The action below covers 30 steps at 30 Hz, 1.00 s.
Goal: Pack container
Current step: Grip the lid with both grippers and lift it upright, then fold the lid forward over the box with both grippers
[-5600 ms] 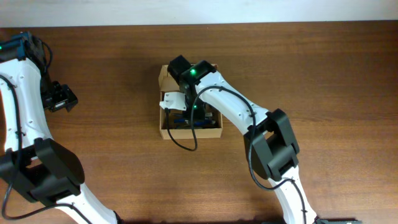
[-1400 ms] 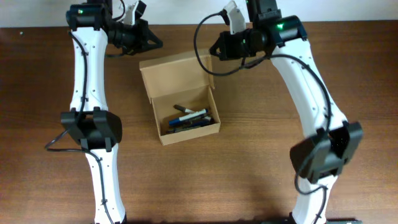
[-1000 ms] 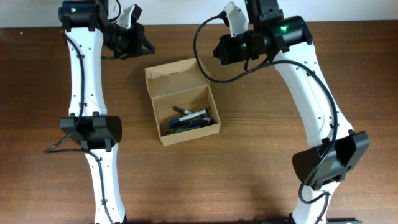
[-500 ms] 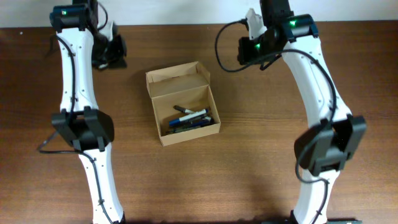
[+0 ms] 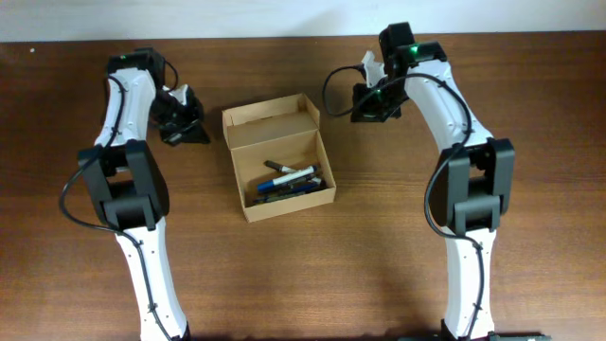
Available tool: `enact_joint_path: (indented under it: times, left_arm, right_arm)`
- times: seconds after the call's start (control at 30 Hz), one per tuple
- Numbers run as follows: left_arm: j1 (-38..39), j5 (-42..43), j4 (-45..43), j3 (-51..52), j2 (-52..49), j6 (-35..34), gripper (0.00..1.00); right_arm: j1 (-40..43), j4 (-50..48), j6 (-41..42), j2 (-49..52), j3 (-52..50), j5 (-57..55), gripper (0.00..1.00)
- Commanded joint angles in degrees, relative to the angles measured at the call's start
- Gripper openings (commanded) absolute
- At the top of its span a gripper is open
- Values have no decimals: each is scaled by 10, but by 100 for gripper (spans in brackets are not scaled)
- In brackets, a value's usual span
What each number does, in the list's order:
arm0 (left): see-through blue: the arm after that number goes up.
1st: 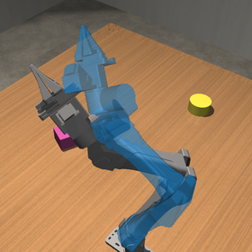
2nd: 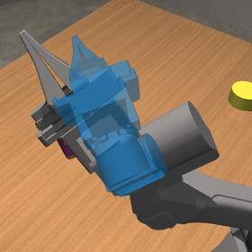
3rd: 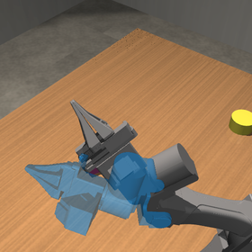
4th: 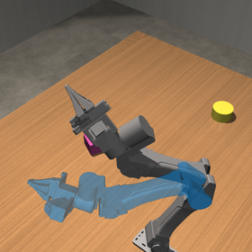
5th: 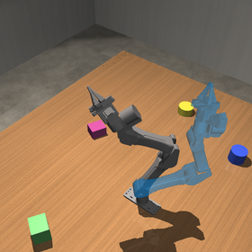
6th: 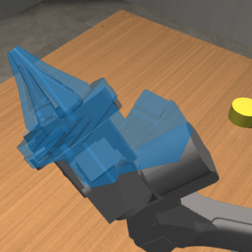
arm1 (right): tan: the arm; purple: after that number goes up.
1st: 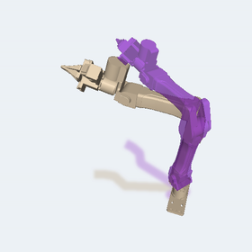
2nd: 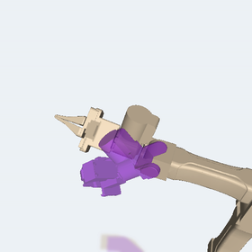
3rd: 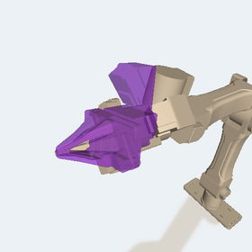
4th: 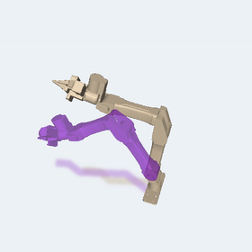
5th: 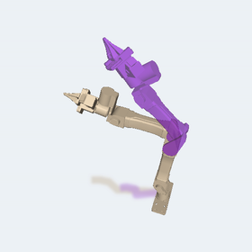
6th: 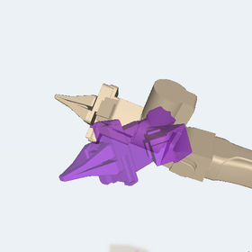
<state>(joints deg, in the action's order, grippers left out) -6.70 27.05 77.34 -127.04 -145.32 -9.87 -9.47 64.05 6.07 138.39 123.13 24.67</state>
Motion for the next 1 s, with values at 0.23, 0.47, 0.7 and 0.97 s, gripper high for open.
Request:
enact_joint_path:
  times: [0.23, 0.47, 0.7, 0.97]
  left_arm:
    - [23, 200, -146, 63, -12, -52, 2]
    - [29, 319, -263, 60, -12, -99, 1]
    - [28, 352, -277, -4, -12, -100, 2]
    - [28, 360, -198, -143, -12, -67, 2]
  right_arm:
    - [-17, -36, 4, 35, -4, 69, 4]
    - [-32, -65, 4, 49, -4, 115, 4]
    - [-28, -84, -14, 46, 3, 185, 4]
    - [-30, -43, -92, -9, 53, 214, 4]
